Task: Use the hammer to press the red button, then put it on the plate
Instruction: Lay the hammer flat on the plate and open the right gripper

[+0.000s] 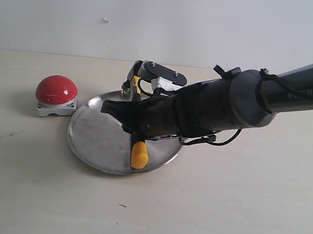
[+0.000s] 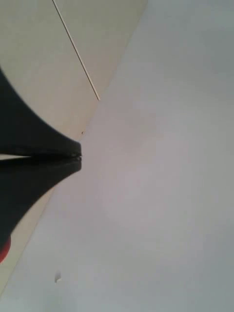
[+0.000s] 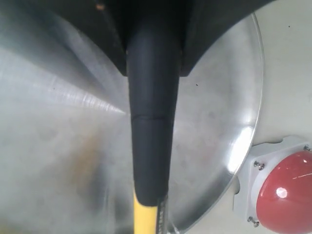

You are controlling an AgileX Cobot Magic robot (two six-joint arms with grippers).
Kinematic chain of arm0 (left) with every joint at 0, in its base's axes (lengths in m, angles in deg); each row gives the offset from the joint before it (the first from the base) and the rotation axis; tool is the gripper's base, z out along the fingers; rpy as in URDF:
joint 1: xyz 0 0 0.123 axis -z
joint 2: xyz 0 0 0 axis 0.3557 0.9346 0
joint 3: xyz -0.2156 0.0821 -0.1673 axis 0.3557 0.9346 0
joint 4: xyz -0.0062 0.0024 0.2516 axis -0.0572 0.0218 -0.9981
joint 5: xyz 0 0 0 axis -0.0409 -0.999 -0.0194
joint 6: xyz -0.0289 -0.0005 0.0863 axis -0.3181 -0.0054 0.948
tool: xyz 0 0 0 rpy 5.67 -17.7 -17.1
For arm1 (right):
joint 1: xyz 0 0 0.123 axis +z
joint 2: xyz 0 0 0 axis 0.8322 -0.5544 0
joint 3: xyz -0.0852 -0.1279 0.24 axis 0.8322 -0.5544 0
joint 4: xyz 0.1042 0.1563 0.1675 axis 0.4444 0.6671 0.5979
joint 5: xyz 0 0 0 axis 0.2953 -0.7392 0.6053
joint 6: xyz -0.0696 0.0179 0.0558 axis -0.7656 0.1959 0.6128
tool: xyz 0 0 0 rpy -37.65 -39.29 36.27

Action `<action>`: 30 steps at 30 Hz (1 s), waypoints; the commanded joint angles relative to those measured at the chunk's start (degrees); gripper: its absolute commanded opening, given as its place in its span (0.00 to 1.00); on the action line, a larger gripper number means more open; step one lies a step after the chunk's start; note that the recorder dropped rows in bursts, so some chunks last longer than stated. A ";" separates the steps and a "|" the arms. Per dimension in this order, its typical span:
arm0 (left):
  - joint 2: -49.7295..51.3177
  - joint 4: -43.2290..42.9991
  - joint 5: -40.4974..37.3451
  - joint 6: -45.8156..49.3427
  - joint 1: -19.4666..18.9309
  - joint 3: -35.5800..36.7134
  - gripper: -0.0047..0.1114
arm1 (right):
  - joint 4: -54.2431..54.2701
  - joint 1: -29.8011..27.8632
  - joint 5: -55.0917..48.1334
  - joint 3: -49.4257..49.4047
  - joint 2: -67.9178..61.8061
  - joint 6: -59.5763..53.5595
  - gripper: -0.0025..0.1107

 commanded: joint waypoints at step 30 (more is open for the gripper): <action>-0.33 -0.24 -0.22 0.16 -0.13 0.19 0.04 | -0.80 0.89 4.31 3.76 -5.74 5.84 0.08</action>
